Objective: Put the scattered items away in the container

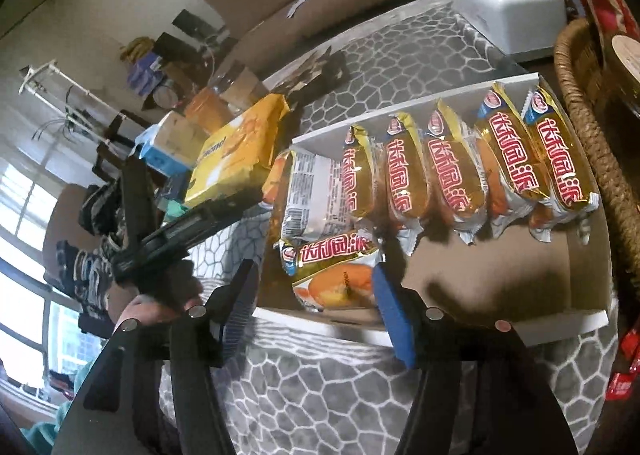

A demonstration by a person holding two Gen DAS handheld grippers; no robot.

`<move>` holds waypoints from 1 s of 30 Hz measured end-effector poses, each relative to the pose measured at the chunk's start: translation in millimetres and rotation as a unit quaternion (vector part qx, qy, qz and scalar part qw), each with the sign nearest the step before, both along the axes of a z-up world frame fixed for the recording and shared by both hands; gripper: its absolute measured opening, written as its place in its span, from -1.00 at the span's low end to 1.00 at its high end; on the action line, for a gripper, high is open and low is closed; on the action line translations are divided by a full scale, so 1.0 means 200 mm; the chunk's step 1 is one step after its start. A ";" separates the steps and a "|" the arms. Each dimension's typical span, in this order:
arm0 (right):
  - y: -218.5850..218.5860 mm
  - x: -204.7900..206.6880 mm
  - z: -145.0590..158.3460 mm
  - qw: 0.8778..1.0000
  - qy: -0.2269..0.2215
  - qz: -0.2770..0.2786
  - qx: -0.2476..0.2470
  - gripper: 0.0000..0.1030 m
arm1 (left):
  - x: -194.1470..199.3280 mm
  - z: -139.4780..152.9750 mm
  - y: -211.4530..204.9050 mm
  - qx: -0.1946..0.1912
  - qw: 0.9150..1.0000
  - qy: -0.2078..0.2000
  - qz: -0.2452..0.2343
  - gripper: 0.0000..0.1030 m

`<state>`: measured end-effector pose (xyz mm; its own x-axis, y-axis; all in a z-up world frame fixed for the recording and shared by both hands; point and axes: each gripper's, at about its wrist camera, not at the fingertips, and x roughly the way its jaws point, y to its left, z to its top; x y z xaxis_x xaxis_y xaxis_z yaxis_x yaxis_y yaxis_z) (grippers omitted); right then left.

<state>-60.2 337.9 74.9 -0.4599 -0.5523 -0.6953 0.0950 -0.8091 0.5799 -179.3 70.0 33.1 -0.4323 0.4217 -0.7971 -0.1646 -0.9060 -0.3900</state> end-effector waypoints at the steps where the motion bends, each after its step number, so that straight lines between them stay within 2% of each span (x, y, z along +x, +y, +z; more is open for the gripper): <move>1: 0.01 0.00 0.00 1.000 0.000 -0.003 -0.005 0.25 | 0.00 0.00 0.01 -0.003 1.000 0.002 -0.001 0.74; 3: 0.04 0.00 0.00 1.000 0.001 -0.010 -0.010 0.26 | -0.02 -0.02 0.03 -0.014 1.000 0.004 0.000 0.79; 10: 0.08 0.00 0.00 1.000 0.001 -0.016 -0.013 0.28 | -0.08 -0.12 0.07 -0.013 1.000 -0.011 -0.008 0.81; 14: 0.10 0.00 0.00 1.000 -0.001 -0.019 -0.013 0.28 | -0.08 -0.13 0.09 -0.013 1.000 0.006 -0.015 0.84; 15: 0.11 0.00 0.00 1.000 0.000 -0.021 -0.014 0.28 | -0.08 -0.13 0.08 -0.013 1.000 0.011 -0.012 0.72; 16: 0.12 0.00 0.01 1.000 0.001 -0.024 -0.014 0.28 | -0.09 -0.13 0.08 -0.018 1.000 0.014 -0.009 0.42; 18: 0.15 0.00 0.01 0.999 0.003 -0.029 -0.014 0.28 | -0.09 -0.12 0.08 -0.020 0.999 0.018 -0.018 0.19; 24: 0.20 -0.01 -0.02 0.999 -0.005 -0.042 -0.009 0.29 | -0.05 -0.07 0.09 -0.030 0.999 0.022 -0.036 0.02; 30: 0.12 0.02 0.01 1.000 0.006 -0.021 -0.009 0.29 | 0.11 0.00 0.00 -0.032 0.998 0.013 -0.055 -0.04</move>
